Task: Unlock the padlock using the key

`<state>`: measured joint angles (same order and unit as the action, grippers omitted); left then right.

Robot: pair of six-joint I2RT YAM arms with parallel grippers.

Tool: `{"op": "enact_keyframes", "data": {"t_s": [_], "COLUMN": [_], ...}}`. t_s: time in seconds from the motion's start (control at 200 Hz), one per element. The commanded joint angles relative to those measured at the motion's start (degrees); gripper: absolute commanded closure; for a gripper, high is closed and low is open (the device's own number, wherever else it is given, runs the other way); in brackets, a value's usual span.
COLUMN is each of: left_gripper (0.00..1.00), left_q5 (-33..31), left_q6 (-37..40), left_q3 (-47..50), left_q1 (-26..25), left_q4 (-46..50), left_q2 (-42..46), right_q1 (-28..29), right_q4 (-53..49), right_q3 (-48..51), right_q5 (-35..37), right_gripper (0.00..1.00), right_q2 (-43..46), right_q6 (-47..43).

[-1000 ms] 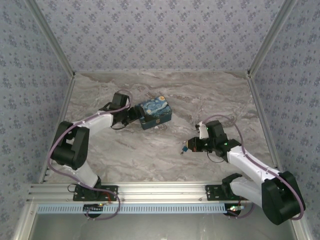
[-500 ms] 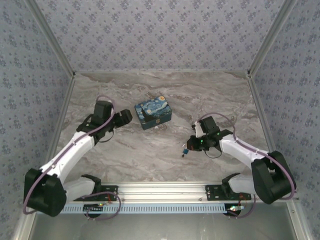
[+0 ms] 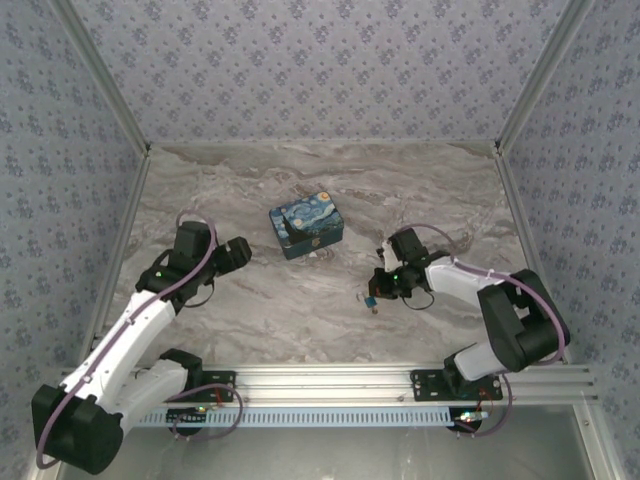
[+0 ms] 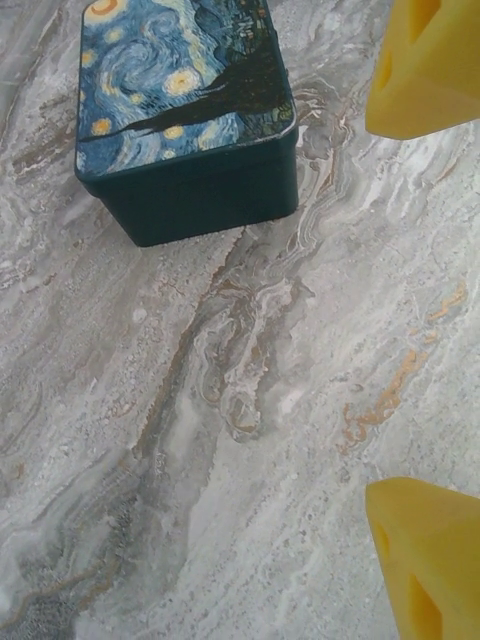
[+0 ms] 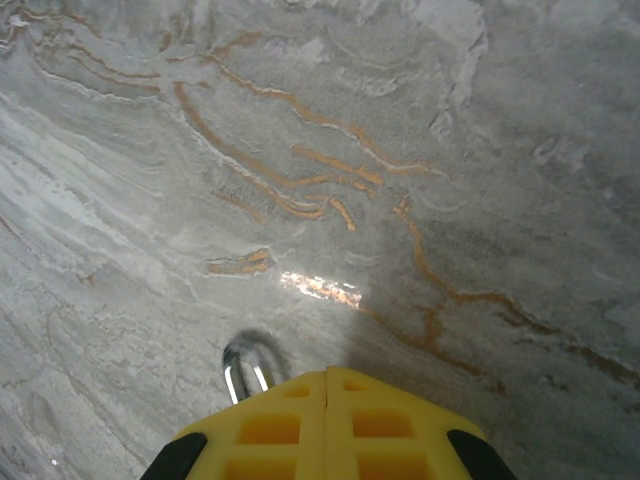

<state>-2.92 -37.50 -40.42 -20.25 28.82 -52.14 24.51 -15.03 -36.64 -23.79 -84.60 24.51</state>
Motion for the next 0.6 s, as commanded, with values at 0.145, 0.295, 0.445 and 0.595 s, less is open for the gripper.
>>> {"op": "enact_keyframes", "data": {"t_s": [0.145, 0.295, 0.445, 0.595], "left_gripper": [0.12, 0.11, 0.12, 0.11], "left_q5": [-1.30, -1.15, -0.95, -1.13], "left_q6": [1.21, 1.72, 1.64, 1.32], "left_q3": [0.69, -0.34, -0.62, -0.53], "left_q1": [0.39, 0.47, 0.48, 0.48], "left_q4": [2.47, 2.56, 2.78, 3.00], "left_q2": [0.46, -0.11, 0.07, 0.85], "right_q1": [-0.52, -0.61, -0.76, -1.02], "right_q4": [0.37, 0.61, 0.87, 0.11], "right_q3": [-1.11, -0.89, -0.90, -0.99], "right_q5": [0.54, 0.85, 1.09, 2.95], "right_gripper": [0.93, 0.91, 0.83, 0.68], "right_q2": [-1.13, -0.49, 0.86, 4.45], "right_q6": [-0.81, -0.61, -0.10, 0.18]}}
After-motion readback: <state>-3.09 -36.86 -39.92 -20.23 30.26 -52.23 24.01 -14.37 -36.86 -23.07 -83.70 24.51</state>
